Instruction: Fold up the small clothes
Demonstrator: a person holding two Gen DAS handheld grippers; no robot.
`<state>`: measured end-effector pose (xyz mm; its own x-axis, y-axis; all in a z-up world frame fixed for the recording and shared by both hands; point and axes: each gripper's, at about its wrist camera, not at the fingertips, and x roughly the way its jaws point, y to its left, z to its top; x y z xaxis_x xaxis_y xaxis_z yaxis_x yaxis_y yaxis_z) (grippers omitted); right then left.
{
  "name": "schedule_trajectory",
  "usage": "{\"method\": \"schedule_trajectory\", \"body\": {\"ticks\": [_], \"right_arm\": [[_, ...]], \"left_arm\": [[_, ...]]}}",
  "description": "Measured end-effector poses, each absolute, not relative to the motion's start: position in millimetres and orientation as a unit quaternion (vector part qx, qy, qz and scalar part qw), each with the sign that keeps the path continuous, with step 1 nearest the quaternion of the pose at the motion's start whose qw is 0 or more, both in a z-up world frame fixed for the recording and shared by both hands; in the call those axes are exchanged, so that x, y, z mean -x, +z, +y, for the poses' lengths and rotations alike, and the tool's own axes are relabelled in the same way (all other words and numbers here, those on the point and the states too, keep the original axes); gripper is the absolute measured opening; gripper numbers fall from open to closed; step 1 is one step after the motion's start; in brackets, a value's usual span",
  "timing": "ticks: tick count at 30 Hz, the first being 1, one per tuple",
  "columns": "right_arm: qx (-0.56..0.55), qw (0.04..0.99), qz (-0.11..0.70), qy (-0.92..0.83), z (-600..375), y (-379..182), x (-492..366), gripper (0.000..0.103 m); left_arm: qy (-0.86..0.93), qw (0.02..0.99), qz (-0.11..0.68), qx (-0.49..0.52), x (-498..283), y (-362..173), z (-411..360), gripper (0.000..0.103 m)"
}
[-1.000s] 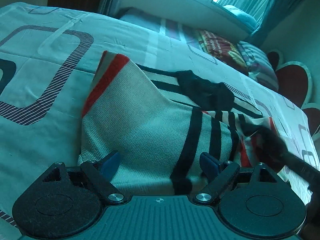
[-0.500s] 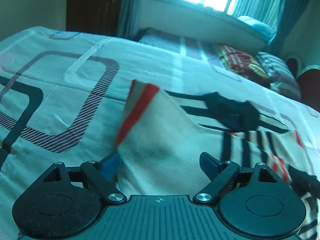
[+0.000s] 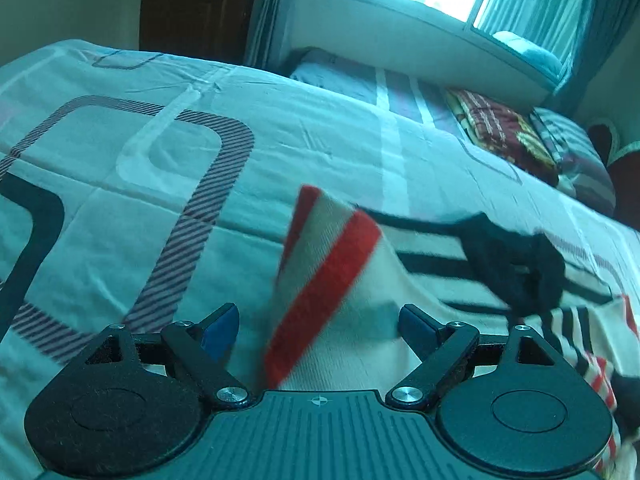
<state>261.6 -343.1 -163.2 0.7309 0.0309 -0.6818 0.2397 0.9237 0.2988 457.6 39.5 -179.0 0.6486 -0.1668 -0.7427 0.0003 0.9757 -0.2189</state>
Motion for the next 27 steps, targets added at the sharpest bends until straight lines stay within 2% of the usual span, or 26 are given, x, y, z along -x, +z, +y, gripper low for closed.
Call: {"method": "schedule_trajectory", "body": {"ticks": [1,3,4,5,6,7,8,10,12,13,15,18,19,20,21,22,23,25,27], "right_arm": [[-0.194,0.912,0.356,-0.055,-345.6,-160.7,-261.3,0.025],[-0.192,0.911,0.362,-0.044,-344.6,-161.1,-265.5,0.021],[-0.188,0.91,0.367,-0.041,-342.0,-163.4,-268.1,0.015],[-0.186,0.91,0.368,-0.042,-339.5,-167.0,-268.8,0.011],[-0.187,0.911,0.365,-0.043,-339.2,-167.4,-269.3,0.009],[-0.188,0.913,0.359,-0.044,-339.0,-165.5,-269.7,0.008],[-0.183,0.918,0.348,-0.044,-337.3,-160.9,-269.1,0.008],[-0.148,0.933,0.323,-0.048,-330.5,-149.2,-267.2,0.007],[-0.111,0.935,0.33,-0.071,-328.8,-154.0,-271.1,0.007],[-0.114,0.924,0.355,-0.08,-332.7,-166.3,-276.1,0.007],[-0.115,0.924,0.355,-0.08,-333.5,-173.5,-274.6,0.007],[-0.125,0.922,0.359,-0.078,-333.8,-165.9,-273.7,0.01],[-0.127,0.922,0.356,-0.081,-335.2,-162.0,-270.6,0.017],[-0.123,0.925,0.348,-0.088,-335.9,-156.6,-266.3,0.025],[-0.12,0.929,0.337,-0.096,-336.1,-150.7,-261.5,0.026],[-0.119,0.933,0.327,-0.098,-334.8,-145.3,-256.5,0.027],[-0.118,0.936,0.319,-0.095,-333.6,-139.8,-253.3,0.028],[-0.109,0.941,0.312,-0.073,-326.0,-132.7,-252.5,0.028],[-0.108,0.941,0.316,-0.046,-317.3,-132.6,-257.2,0.028]], "left_arm": [[-0.05,0.902,0.415,0.106,-462.4,-180.2,41.3,0.087],[-0.058,0.902,0.412,0.114,-469.5,-182.0,42.6,0.086],[-0.059,0.903,0.409,0.117,-471.4,-182.6,42.7,0.069],[-0.057,0.904,0.408,0.114,-473.9,-183.3,42.1,0.046],[-0.058,0.904,0.407,0.12,-475.1,-183.3,43.0,0.043],[-0.057,0.903,0.405,0.13,-475.7,-182.7,44.0,0.029],[-0.056,0.905,0.402,0.13,-476.2,-181.4,43.5,0.023],[-0.047,0.913,0.389,0.114,-476.2,-178.4,40.9,0.016],[-0.028,0.914,0.389,0.113,-480.5,-183.7,44.7,0.015],[-0.023,0.914,0.388,0.119,-483.0,-187.9,47.5,0.015],[-0.02,0.916,0.384,0.114,-484.1,-187.9,45.9,0.015],[-0.012,0.92,0.378,0.1,-479.6,-179.4,41.5,0.015],[-0.011,0.922,0.373,0.101,-473.1,-172.2,41.9,0.019],[-0.009,0.925,0.367,0.096,-465.8,-165.6,41.1,0.032],[-0.011,0.929,0.36,0.086,-455.8,-158.7,39.5,0.045],[-0.016,0.933,0.352,0.072,-444.1,-152.2,38.0,0.076],[-0.02,0.94,0.336,0.058,-429.6,-145.6,35.9,0.089],[-0.037,0.949,0.312,0.031,-400.4,-135.2,28.7,0.089],[-0.065,0.943,0.325,0.018,-380.6,-134.9,19.5,0.089]]}}
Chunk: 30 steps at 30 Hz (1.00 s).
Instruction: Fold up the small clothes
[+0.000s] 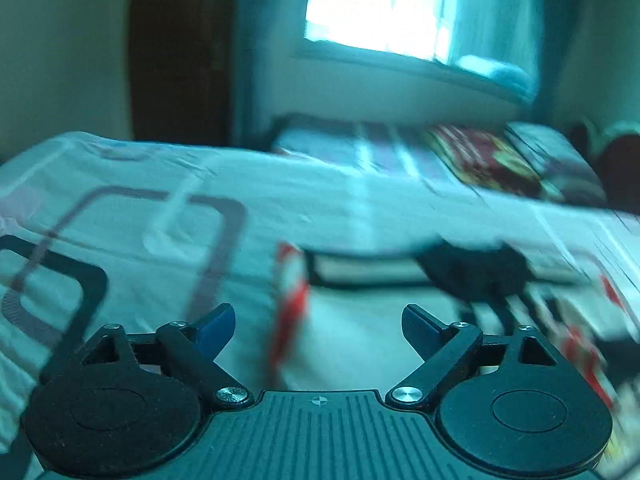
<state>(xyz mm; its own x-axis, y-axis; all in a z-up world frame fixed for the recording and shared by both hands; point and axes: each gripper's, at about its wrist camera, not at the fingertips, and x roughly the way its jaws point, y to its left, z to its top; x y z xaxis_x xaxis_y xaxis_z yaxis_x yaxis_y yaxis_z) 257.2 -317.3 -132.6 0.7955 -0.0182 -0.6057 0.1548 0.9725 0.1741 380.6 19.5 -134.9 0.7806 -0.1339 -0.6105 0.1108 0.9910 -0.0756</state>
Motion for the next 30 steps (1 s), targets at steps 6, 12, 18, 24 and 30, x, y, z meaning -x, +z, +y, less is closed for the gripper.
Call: {"method": "schedule_trajectory", "body": {"ticks": [6,12,18,24,30], "right_arm": [[-0.05,0.931,0.361,-0.015,-287.1,-155.8,-272.6,0.025],[-0.036,0.929,0.365,-0.044,-308.4,-169.3,-275.9,0.023],[-0.045,0.936,0.349,-0.031,-300.9,-152.0,-261.9,0.027],[0.002,0.929,0.37,-0.016,-286.8,-165.8,-259.9,0.031],[-0.017,0.927,0.375,-0.012,-294.2,-163.4,-260.3,0.031]], "left_arm": [[-0.063,0.921,0.385,-0.008,-354.2,-181.4,3.8,0.089],[-0.044,0.925,0.378,0.011,-350.2,-192.0,18.3,0.103],[-0.052,0.936,0.348,0.017,-334.2,-161.3,15.2,0.103],[-0.053,0.921,0.387,-0.011,-331.7,-188.5,0.9,0.103],[-0.043,0.919,0.391,0.016,-331.3,-183.7,2.8,0.103]]}}
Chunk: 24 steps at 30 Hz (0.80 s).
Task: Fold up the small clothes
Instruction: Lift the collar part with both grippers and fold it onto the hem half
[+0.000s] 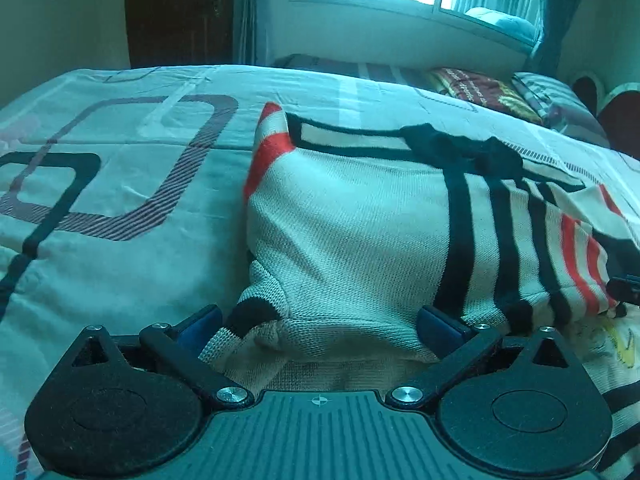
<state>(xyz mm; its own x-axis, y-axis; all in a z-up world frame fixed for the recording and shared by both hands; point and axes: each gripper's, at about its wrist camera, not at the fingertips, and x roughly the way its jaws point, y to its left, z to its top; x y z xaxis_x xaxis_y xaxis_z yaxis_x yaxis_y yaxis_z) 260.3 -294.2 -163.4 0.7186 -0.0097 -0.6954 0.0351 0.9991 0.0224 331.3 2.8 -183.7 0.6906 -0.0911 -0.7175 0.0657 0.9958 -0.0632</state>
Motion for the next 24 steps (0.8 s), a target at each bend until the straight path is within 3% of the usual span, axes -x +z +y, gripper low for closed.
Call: {"method": "schedule_trajectory", "body": {"ticks": [10,15,24], "right_arm": [[-0.038,0.925,0.371,0.067,-255.4,-147.1,-225.1,0.032],[0.022,0.914,0.396,0.082,-240.8,-171.7,-215.0,0.03],[0.022,0.917,0.398,0.027,-289.2,-170.9,-184.7,0.033]], "left_arm": [[-0.08,0.928,0.364,-0.008,-284.1,-159.7,-35.4,0.103],[-0.043,0.923,0.374,-0.084,-274.6,-187.0,-29.3,0.103],[0.026,0.919,0.392,-0.02,-252.9,-179.5,24.9,0.103]]}}
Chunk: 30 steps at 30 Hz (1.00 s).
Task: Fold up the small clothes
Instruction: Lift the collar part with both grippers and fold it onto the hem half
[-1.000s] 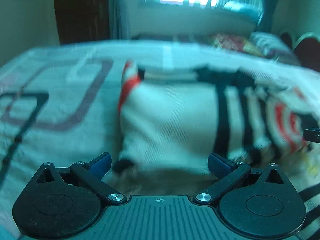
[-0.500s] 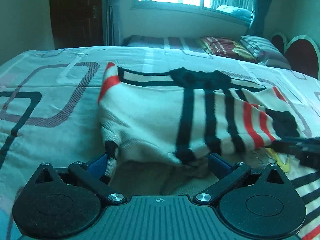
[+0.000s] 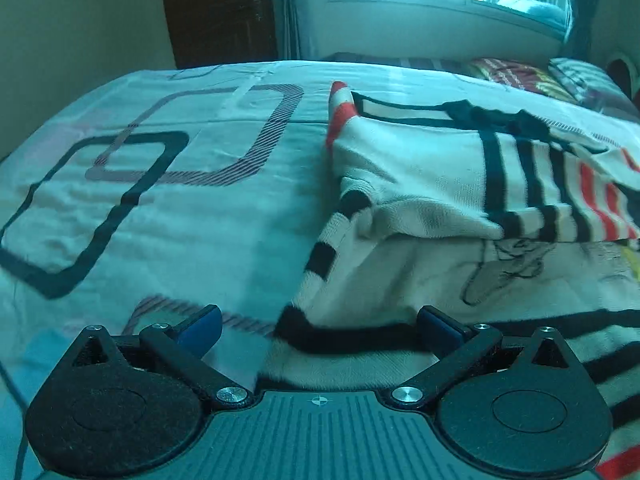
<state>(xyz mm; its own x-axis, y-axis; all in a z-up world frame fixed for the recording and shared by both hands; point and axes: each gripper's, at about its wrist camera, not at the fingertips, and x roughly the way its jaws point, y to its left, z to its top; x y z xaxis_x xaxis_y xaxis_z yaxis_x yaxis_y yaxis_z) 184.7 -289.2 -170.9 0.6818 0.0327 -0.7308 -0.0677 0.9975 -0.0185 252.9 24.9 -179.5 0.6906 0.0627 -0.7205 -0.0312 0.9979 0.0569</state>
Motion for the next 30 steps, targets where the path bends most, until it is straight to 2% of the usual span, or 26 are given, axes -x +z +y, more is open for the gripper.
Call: {"method": "schedule_trajectory", "body": {"ticks": [6,11,19,30], "right_arm": [[-0.011,0.919,0.385,0.081,-275.8,-152.1,-160.4,0.035],[-0.004,0.908,0.401,0.122,-251.4,-158.8,-142.7,0.034],[0.045,0.915,0.396,0.063,-271.6,-172.2,-118.5,0.032],[0.041,0.915,0.398,-0.047,-283.9,-162.9,-73.2,0.035]], "left_arm": [[-0.037,0.922,0.385,-0.003,-205.8,-162.6,-14.0,0.103],[-0.052,0.911,0.408,-0.034,-178.8,-181.2,-39.7,0.103],[-0.05,0.912,0.406,-0.036,-167.3,-187.6,-18.2,0.103],[-0.061,0.915,0.397,-0.041,-139.2,-187.5,15.4,0.103]]}}
